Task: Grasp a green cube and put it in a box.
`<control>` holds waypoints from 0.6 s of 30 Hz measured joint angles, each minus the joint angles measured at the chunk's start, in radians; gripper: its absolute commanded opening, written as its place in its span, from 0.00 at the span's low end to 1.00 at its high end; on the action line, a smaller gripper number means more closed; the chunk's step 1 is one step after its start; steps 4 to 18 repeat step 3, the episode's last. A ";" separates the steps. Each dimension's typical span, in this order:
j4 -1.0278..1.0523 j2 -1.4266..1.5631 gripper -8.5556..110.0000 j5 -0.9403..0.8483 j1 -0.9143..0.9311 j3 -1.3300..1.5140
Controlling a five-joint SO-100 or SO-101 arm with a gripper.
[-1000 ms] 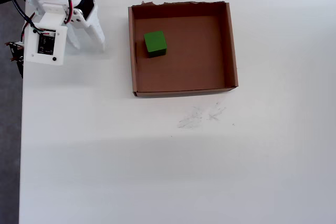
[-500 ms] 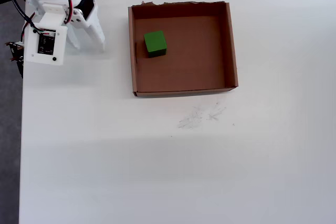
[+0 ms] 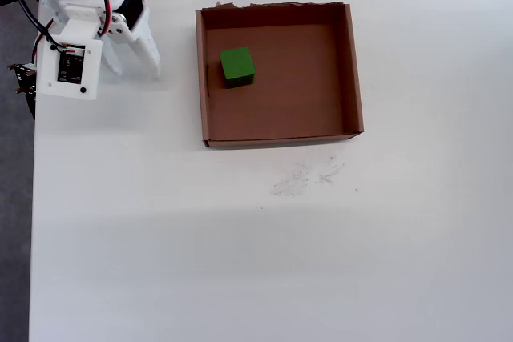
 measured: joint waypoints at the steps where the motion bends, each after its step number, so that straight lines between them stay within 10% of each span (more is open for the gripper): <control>1: 0.000 0.000 0.25 0.000 0.000 0.000; 18: 0.000 0.000 0.25 0.000 0.000 0.000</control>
